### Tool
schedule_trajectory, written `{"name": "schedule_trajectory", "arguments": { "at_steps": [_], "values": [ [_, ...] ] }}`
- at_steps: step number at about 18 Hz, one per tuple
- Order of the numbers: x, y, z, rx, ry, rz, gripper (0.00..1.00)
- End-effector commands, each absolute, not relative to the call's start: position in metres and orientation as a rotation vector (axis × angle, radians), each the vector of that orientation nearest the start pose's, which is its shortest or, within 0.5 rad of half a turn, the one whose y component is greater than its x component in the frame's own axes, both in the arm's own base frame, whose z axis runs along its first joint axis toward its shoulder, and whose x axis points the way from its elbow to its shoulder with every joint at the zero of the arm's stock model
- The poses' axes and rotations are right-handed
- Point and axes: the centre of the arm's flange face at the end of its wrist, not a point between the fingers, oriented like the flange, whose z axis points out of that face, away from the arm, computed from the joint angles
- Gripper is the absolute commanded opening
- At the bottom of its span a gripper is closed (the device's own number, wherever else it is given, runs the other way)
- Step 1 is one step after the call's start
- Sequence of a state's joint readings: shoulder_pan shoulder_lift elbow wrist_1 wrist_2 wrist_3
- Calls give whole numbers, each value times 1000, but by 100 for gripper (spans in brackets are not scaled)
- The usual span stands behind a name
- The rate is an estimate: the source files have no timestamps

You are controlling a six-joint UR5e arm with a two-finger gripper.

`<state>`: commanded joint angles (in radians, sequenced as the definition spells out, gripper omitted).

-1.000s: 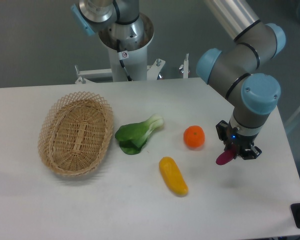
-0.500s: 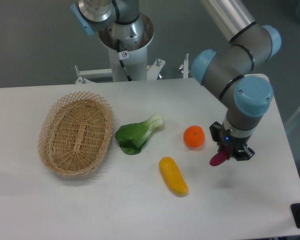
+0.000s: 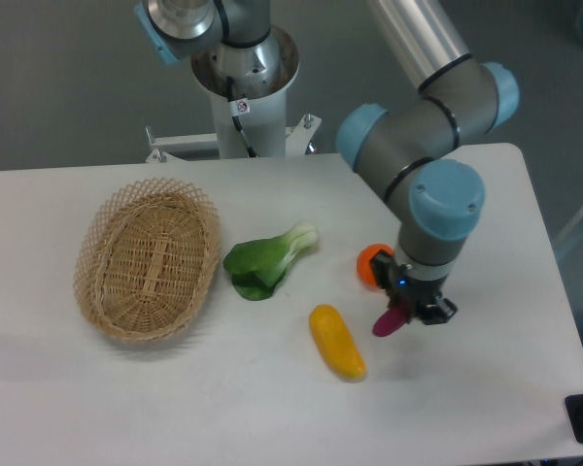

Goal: Place the sweet potato in the basket
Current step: 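Carry the held sweet potato past the bok choy toward the wicker basket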

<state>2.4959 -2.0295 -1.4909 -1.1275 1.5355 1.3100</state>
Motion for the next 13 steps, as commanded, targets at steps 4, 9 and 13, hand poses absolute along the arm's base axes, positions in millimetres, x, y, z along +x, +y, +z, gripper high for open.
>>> {"name": "schedule_trajectory", "arguments": {
  "at_steps": [4, 9, 13],
  "values": [
    [-405, 509, 308, -3002, 654, 57, 27],
    [-338, 523, 314, -2964, 781, 48, 27],
    [-288, 529, 315, -2932, 872, 17, 28]
  ]
}}
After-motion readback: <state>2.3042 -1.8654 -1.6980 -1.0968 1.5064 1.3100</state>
